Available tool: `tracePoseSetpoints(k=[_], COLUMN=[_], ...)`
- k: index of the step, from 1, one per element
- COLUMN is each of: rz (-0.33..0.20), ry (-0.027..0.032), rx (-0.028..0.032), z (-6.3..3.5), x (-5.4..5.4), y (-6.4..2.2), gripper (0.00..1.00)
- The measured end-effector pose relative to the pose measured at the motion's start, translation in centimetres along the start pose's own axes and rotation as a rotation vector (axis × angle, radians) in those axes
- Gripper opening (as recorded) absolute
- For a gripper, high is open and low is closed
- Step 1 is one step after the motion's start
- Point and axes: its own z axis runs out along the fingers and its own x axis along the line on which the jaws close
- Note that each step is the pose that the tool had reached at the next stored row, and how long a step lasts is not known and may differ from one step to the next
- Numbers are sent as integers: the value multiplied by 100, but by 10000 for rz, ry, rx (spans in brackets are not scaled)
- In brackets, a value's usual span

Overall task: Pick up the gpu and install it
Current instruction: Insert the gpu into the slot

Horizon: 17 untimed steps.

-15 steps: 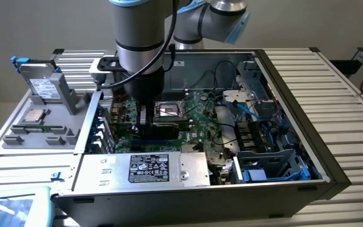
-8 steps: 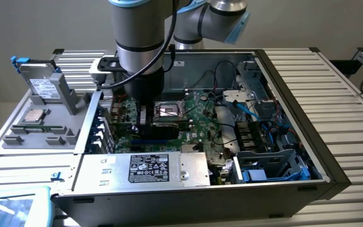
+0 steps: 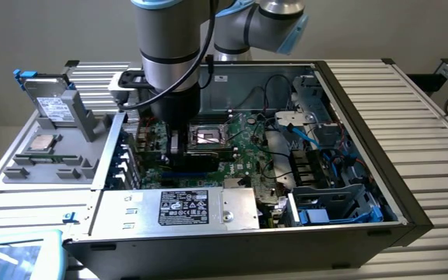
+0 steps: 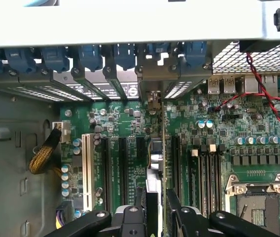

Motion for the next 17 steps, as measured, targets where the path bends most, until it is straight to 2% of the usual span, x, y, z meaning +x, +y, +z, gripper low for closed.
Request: tracePoseSetpoints(k=[17], rz=[-2], ry=[1], rx=[0], z=[34], x=[-7], y=[12], gripper=[27])
